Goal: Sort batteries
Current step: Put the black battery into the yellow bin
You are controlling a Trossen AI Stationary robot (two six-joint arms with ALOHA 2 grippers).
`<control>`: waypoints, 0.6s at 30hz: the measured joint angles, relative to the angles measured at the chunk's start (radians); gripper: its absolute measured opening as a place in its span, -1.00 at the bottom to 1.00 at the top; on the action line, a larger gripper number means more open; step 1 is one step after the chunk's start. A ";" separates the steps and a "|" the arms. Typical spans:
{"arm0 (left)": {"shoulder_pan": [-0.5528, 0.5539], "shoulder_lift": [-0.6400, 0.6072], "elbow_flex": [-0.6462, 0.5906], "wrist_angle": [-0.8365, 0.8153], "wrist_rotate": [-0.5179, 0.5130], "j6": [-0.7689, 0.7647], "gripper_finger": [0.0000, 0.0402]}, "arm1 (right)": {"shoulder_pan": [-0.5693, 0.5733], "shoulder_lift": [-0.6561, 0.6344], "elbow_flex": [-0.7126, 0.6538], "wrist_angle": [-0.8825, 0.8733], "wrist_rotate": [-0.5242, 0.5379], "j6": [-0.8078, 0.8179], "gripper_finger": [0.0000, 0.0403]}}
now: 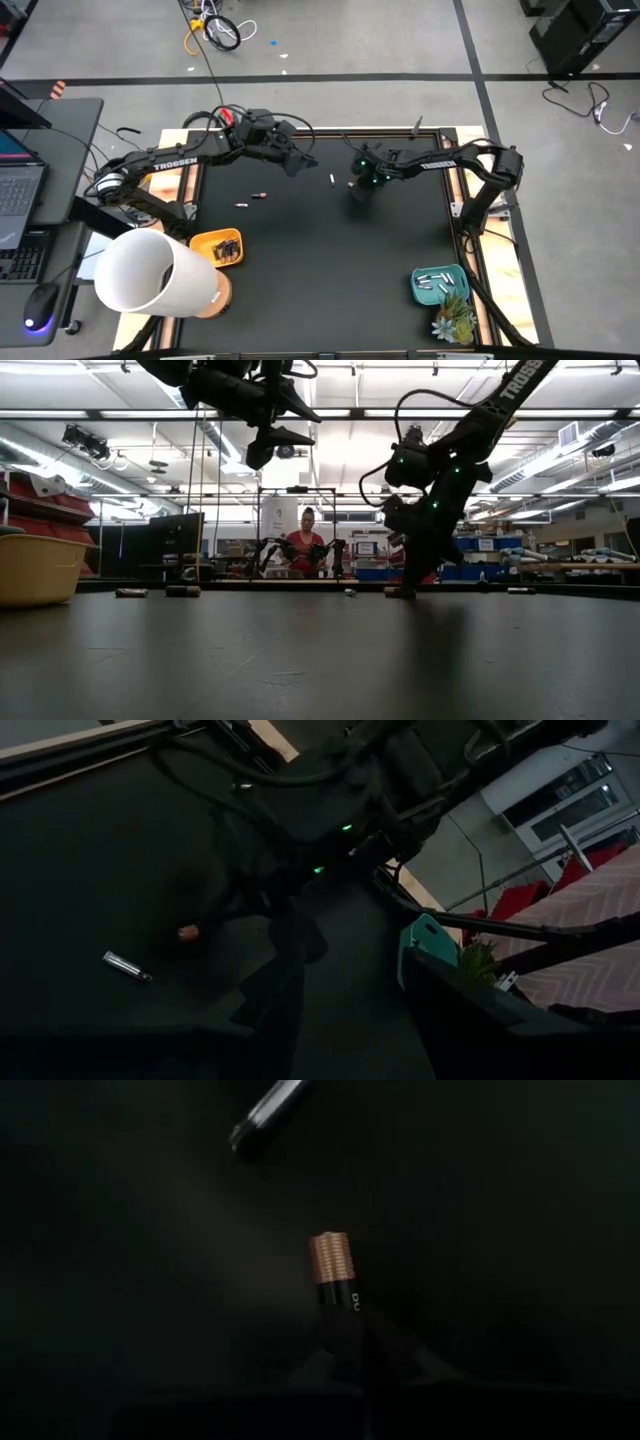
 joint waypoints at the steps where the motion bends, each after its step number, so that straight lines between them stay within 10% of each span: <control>1: 0.000 0.000 0.000 0.000 -0.001 0.000 -0.08 | 0.001 -0.017 -0.001 -0.004 0.000 -0.002 -0.97; 11: 0.000 0.000 0.000 0.082 -0.060 -0.003 -0.08 | 0.018 -0.056 0.004 -0.029 -0.082 -0.047 -0.98; 18: 0.000 0.000 0.000 0.097 -0.063 -0.029 -0.08 | 0.029 -0.057 0.004 -0.027 0.011 -0.084 -0.62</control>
